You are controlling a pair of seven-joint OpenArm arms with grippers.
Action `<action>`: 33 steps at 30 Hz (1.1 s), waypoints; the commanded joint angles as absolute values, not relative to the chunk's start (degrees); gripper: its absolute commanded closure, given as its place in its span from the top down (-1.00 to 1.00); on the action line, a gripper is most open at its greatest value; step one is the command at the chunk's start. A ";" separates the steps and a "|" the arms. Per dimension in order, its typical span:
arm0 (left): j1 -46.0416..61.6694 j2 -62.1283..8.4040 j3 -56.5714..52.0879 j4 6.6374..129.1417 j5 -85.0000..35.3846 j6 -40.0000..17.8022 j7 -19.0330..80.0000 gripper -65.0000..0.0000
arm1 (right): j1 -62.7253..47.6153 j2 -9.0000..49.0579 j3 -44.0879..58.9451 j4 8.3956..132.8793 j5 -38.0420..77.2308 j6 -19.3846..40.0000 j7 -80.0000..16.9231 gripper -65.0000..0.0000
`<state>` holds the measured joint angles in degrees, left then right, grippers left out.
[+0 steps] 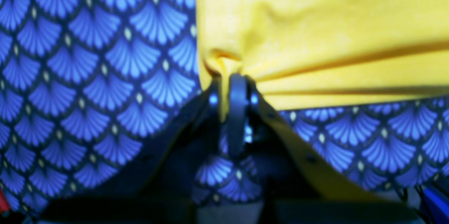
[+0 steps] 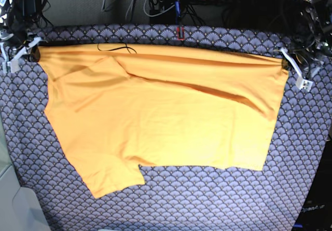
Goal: Fold the T-shirt properly
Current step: 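Drag the shirt further with both grippers, unfolding it flat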
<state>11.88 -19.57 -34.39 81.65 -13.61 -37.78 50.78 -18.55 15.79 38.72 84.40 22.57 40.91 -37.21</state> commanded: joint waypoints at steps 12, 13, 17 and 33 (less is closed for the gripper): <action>13.93 -20.62 -35.03 81.80 -10.15 -36.97 54.20 -1.00 | -19.74 17.01 39.69 85.32 22.02 40.00 -36.00 -1.00; 14.02 -20.62 -35.03 81.98 -10.15 -36.97 54.20 -1.00 | -19.74 17.01 39.69 85.32 22.02 40.00 -36.00 -1.00; 15.16 -20.79 -35.03 82.07 -10.15 -36.97 54.20 -1.00 | -19.91 17.01 39.69 85.32 22.02 40.00 -36.00 -1.00; 17.10 -20.53 -34.95 81.45 -10.15 -37.05 52.26 -1.00 | -19.91 16.92 39.78 85.05 22.02 40.00 -36.18 -0.97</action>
